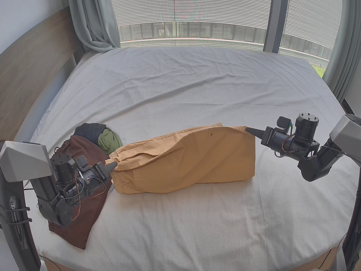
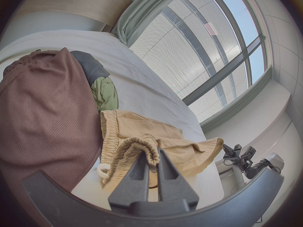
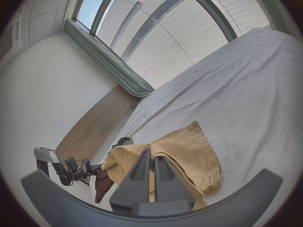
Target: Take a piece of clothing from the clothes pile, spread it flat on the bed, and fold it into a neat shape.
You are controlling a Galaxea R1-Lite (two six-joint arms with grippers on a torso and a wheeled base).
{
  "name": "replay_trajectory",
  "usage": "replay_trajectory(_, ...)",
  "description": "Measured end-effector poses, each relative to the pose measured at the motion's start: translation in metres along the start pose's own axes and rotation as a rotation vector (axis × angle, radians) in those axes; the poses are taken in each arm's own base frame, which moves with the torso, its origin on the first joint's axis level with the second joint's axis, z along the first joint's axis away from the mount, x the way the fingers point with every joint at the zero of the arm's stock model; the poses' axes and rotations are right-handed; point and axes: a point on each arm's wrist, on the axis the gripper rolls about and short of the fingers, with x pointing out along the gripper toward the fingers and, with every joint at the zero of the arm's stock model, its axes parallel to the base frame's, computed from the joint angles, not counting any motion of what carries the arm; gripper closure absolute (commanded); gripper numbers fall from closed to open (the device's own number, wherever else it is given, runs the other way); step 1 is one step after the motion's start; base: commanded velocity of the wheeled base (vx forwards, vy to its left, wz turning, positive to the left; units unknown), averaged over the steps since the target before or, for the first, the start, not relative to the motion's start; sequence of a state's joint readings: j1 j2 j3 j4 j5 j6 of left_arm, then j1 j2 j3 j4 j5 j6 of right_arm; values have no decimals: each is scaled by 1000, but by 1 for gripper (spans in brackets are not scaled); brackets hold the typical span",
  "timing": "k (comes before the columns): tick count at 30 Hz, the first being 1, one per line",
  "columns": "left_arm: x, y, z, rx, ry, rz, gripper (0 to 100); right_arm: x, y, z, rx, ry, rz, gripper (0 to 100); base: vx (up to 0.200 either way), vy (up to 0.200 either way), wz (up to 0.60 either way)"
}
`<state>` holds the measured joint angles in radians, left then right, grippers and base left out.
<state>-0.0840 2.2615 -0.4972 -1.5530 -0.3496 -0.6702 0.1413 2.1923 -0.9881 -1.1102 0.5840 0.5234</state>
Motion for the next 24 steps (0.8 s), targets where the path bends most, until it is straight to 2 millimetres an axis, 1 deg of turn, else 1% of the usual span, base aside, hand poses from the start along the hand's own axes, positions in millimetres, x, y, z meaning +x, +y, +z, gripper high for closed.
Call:
replay_trajectory(8, 6, 3, 3, -2, -35, 20, 100, 22, 0, 22, -9, -2, 10, 100, 0, 0, 0)
replay_trajectory(14, 12, 3, 5, -28, -59, 26, 100, 41, -6, 35, -11, 1, 10, 100, 0, 0, 0)
replay_trajectory(20, 21, 7, 6, -34, -95, 45, 100, 57, -16, 35, -6, 9, 4, 100, 0, 0, 0)
replay_trajectory(24, 26, 12, 4, -36, -95, 53, 100, 64, -25, 30, 2, 21, -3, 100, 0, 0, 0)
